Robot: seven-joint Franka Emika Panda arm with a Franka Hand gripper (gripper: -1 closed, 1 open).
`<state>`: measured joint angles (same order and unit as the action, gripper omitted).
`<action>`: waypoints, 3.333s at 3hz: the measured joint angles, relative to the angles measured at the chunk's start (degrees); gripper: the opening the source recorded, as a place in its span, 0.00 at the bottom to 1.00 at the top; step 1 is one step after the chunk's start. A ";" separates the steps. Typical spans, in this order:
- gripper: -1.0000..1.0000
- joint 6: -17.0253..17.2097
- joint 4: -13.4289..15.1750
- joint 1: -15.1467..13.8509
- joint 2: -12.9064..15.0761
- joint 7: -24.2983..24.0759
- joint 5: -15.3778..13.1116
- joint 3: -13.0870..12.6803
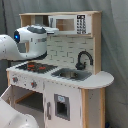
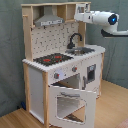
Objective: Play with the kitchen
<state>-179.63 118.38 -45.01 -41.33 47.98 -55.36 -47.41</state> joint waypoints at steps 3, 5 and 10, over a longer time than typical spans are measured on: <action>0.00 -10.76 8.67 2.88 -7.27 0.33 0.00 7.81; 0.00 -11.74 10.53 5.69 -12.59 0.24 0.03 10.85; 1.00 -2.08 4.41 5.29 -23.30 -13.75 1.93 6.54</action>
<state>-181.71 122.79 -39.72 -64.63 34.24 -53.42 -40.87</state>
